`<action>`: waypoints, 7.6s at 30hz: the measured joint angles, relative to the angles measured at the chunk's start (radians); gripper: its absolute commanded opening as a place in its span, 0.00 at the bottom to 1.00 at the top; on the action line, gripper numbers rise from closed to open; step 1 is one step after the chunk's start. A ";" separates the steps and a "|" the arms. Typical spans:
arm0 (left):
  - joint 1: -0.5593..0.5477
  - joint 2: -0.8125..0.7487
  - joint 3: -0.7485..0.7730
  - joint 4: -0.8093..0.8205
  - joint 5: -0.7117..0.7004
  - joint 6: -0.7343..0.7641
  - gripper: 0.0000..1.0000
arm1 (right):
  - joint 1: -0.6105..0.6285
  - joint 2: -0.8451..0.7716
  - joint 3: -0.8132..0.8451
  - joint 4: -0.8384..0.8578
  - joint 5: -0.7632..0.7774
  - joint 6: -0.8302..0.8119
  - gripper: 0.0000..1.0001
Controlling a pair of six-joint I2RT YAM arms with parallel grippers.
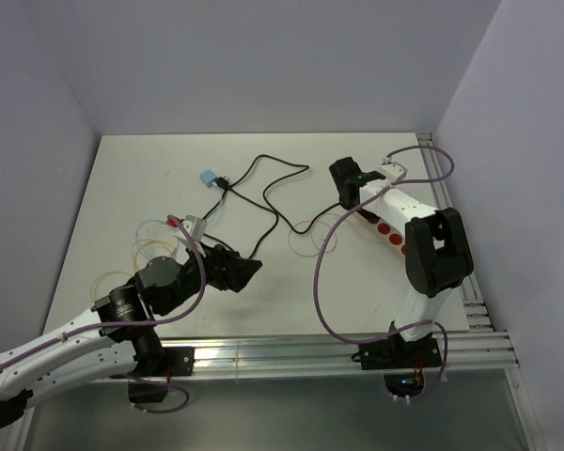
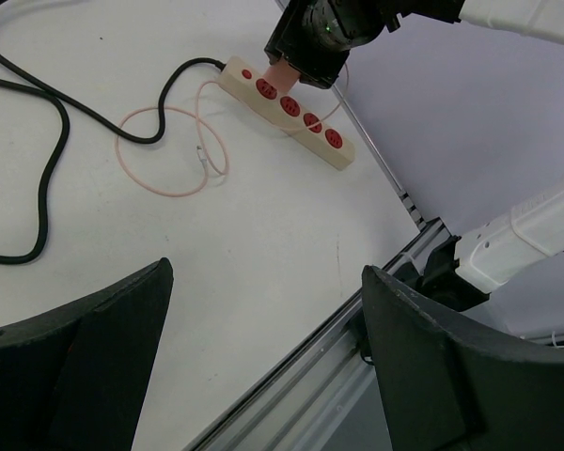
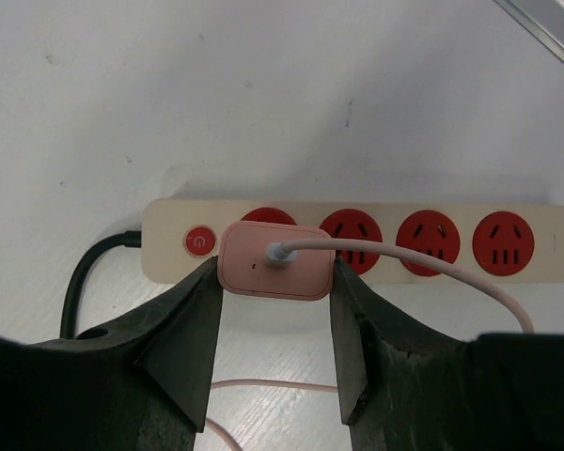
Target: Insert the plug
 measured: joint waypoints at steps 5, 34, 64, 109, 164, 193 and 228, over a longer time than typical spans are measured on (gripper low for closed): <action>0.006 0.002 0.000 0.003 0.011 0.000 0.87 | -0.019 0.003 -0.002 0.011 0.000 -0.009 0.00; 0.030 -0.008 -0.009 0.007 0.052 0.000 0.87 | -0.004 0.042 -0.011 0.076 -0.001 -0.087 0.00; 0.035 -0.029 -0.015 -0.016 0.068 0.000 0.87 | -0.117 -0.045 -0.080 0.132 -0.299 -0.204 0.00; 0.039 -0.085 -0.005 -0.012 0.092 -0.039 0.86 | -0.118 0.031 0.011 0.030 -0.407 -0.407 0.00; 0.039 -0.052 0.029 -0.024 0.111 -0.079 0.85 | -0.042 -0.038 0.108 -0.149 -0.380 -0.206 0.79; 0.039 -0.051 0.031 -0.024 0.111 -0.071 0.85 | -0.119 0.020 0.106 -0.074 -0.337 -0.233 0.68; 0.039 -0.051 0.031 -0.024 0.111 -0.071 0.85 | -0.040 0.004 0.040 0.015 -0.136 -0.199 0.70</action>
